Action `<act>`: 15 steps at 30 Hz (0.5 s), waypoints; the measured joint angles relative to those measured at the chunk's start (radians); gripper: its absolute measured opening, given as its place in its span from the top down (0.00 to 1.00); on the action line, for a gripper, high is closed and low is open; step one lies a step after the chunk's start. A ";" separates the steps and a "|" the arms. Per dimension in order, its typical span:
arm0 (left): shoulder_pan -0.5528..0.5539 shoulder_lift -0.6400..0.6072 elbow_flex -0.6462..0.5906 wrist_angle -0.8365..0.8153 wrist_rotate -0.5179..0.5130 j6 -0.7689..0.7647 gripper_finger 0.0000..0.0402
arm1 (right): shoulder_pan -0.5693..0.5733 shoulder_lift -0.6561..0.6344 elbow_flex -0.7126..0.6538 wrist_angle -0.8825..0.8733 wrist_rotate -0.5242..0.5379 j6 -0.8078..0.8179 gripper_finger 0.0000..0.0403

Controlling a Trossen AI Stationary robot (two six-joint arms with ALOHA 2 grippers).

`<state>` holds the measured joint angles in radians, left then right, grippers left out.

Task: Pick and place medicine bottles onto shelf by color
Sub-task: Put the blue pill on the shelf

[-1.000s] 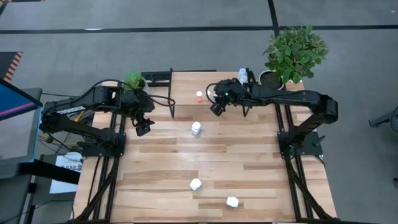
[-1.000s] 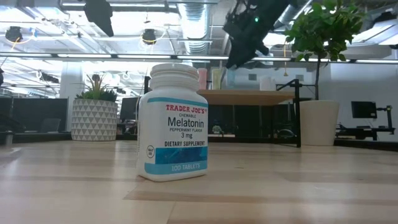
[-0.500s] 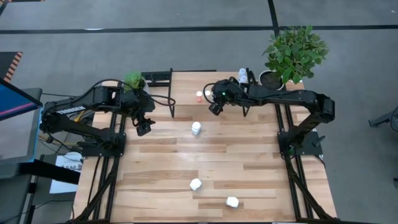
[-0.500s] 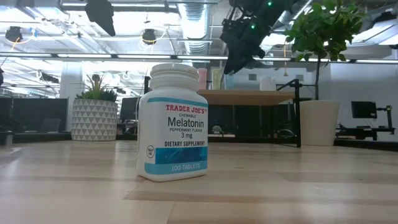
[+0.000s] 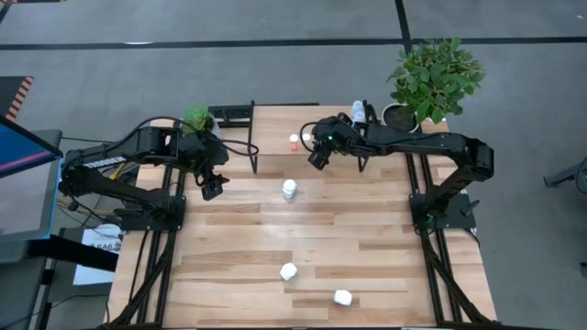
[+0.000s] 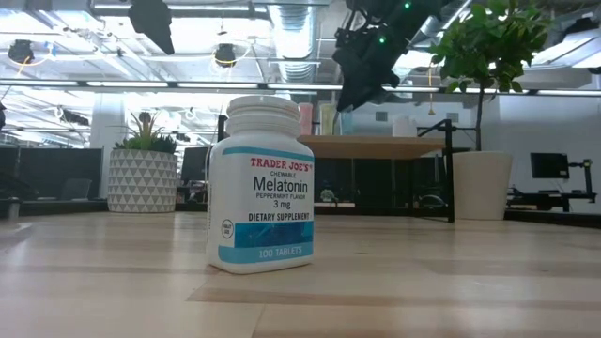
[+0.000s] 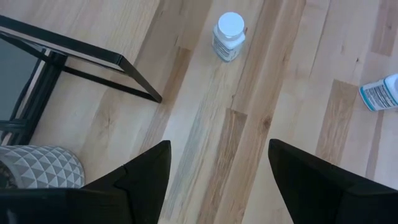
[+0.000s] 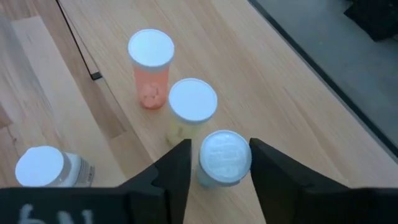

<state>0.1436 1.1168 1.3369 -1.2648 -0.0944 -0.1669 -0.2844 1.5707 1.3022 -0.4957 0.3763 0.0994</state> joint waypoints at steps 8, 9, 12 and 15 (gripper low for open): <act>0.000 0.000 0.000 0.000 0.000 -0.001 0.36 | 0.000 0.000 0.000 0.006 0.000 -0.007 0.46; 0.000 0.000 0.000 0.000 0.000 -0.001 0.36 | 0.000 0.000 0.000 0.006 0.000 -0.007 0.46; 0.000 0.000 0.000 0.000 0.000 -0.001 0.36 | 0.000 0.000 0.000 0.002 0.000 -0.007 0.46; 0.000 0.000 0.000 0.000 0.000 -0.002 0.36 | -0.001 -0.002 0.019 -0.031 0.000 -0.007 0.46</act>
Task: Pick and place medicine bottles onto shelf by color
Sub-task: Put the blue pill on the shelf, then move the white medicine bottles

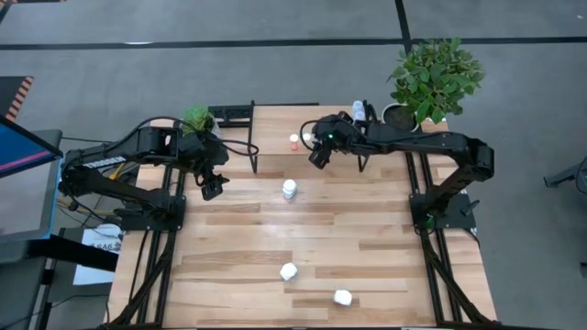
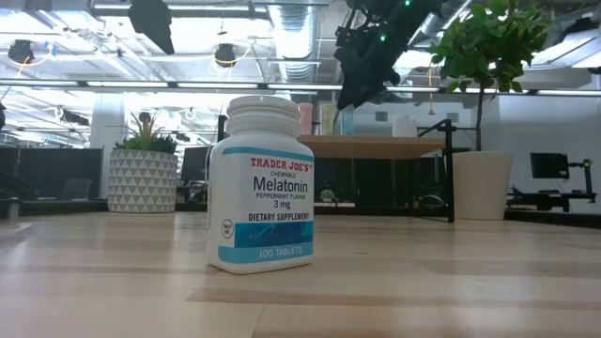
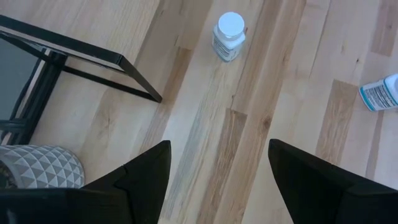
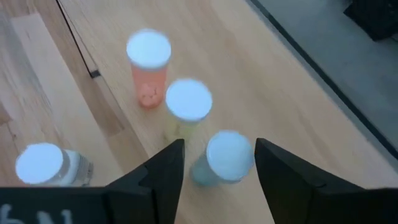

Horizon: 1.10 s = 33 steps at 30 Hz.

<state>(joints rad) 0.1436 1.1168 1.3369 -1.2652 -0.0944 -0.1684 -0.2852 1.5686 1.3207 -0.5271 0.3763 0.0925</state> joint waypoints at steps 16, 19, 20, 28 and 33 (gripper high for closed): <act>0.000 0.000 0.000 0.000 0.000 -0.001 0.36 | 0.107 -0.004 0.296 -0.424 -0.007 0.105 0.48; 0.000 0.000 0.000 0.000 0.000 -0.001 0.36 | 0.181 -0.006 0.299 -0.567 -0.009 0.172 0.48; 0.000 0.000 0.000 0.000 0.000 -0.001 0.36 | 0.209 -0.008 0.296 -0.610 -0.011 0.201 0.48; 0.000 0.000 0.000 0.000 0.000 -0.020 0.36 | 0.517 -0.011 0.262 -0.868 -0.017 0.503 0.48; 0.000 0.000 0.000 0.000 0.000 -0.020 0.36 | 0.784 -0.011 0.246 -0.900 -0.068 0.717 0.48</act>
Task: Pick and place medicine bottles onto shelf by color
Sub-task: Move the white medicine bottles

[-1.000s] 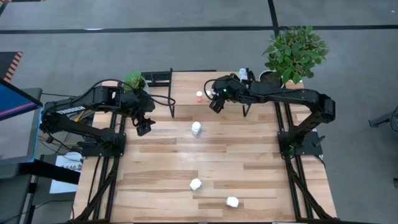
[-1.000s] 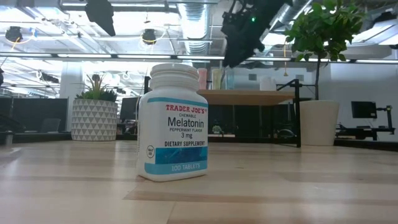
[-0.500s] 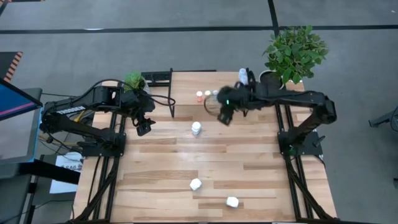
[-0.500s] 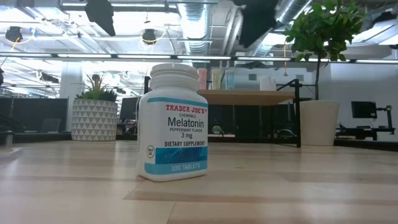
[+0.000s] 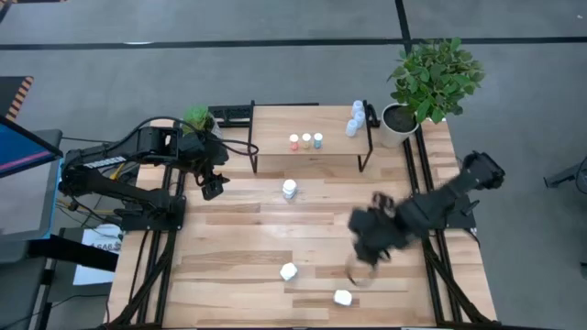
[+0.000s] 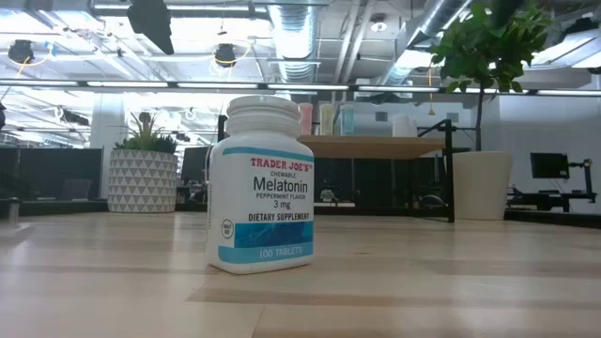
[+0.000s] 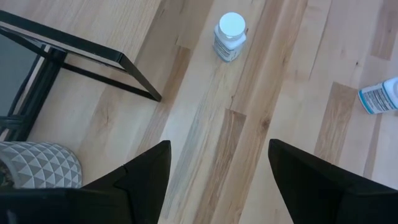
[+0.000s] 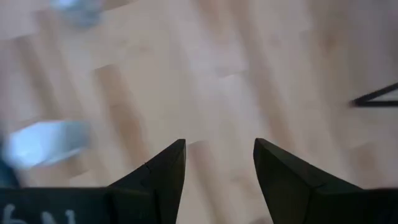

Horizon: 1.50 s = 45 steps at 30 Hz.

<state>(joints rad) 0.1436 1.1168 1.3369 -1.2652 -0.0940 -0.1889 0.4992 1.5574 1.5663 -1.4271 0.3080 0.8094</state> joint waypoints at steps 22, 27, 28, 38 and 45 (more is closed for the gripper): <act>0.000 0.163 -0.001 0.004 0.000 0.025 0.36 | 0.400 0.429 -0.002 0.550 -0.240 0.723 0.48; 0.000 0.237 -0.001 0.013 0.000 0.028 0.36 | 0.341 0.498 -0.002 0.555 -0.243 0.759 0.51; 0.000 0.251 -0.001 0.020 0.000 0.034 0.36 | 0.329 0.508 -0.002 0.548 -0.247 0.761 0.51; 0.000 0.289 0.000 0.067 0.000 0.102 0.36 | 0.185 0.526 -0.002 0.500 -0.171 0.647 0.58; 0.000 0.289 0.000 0.069 0.000 0.134 0.36 | 0.028 0.526 -0.002 0.511 -0.121 0.452 0.59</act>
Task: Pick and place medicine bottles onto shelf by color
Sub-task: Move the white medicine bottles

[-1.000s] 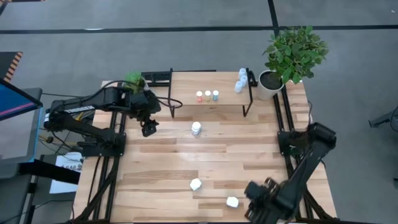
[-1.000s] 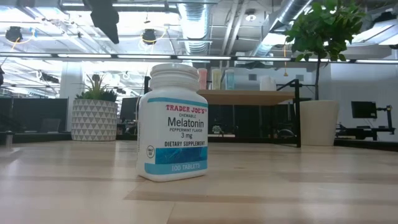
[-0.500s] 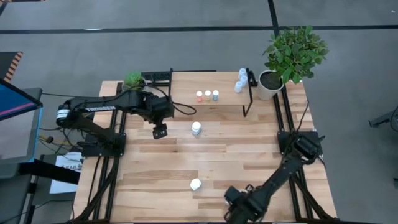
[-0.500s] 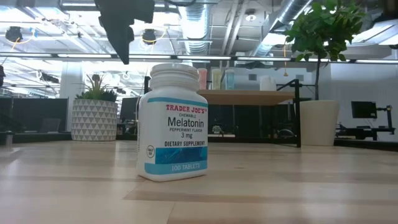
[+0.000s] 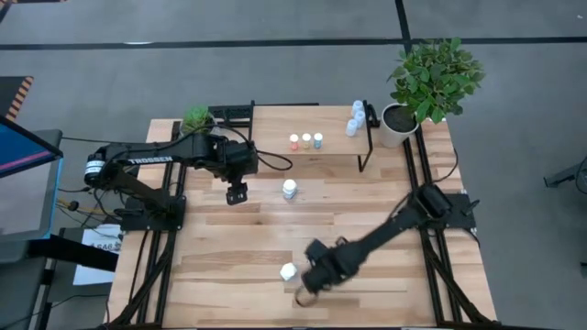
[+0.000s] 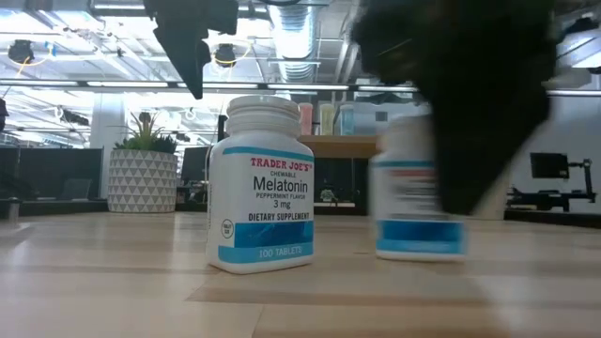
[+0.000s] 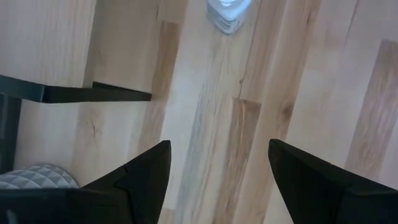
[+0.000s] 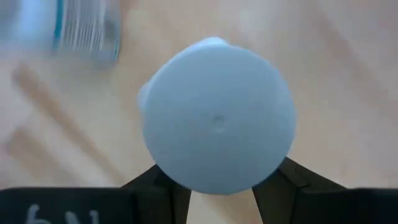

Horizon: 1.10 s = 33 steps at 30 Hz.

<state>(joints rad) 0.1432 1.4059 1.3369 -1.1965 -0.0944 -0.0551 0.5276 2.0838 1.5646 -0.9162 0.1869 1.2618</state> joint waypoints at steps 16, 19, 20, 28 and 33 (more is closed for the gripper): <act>0.000 0.000 0.000 -0.028 0.000 0.047 0.36 | -0.361 -0.001 0.000 0.201 0.090 -0.453 0.59; 0.000 0.000 0.000 -0.042 0.000 0.043 0.36 | -0.407 -0.001 0.000 0.184 0.086 -0.485 0.59; 0.000 0.000 0.000 -0.051 0.000 0.037 0.36 | -0.418 -0.003 0.000 0.169 0.074 -0.485 0.59; 0.000 0.000 0.000 -0.098 0.000 0.002 0.36 | -0.357 -0.105 0.000 -0.030 -0.002 -0.488 0.59; -0.001 0.000 0.000 -0.112 0.015 -0.033 0.36 | -0.212 -0.205 0.001 -0.228 -0.005 -0.486 0.59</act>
<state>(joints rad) 0.1425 1.4059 1.3369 -1.3086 -0.0790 -0.0885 0.3152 1.8791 1.5658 -1.1443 0.1824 0.7757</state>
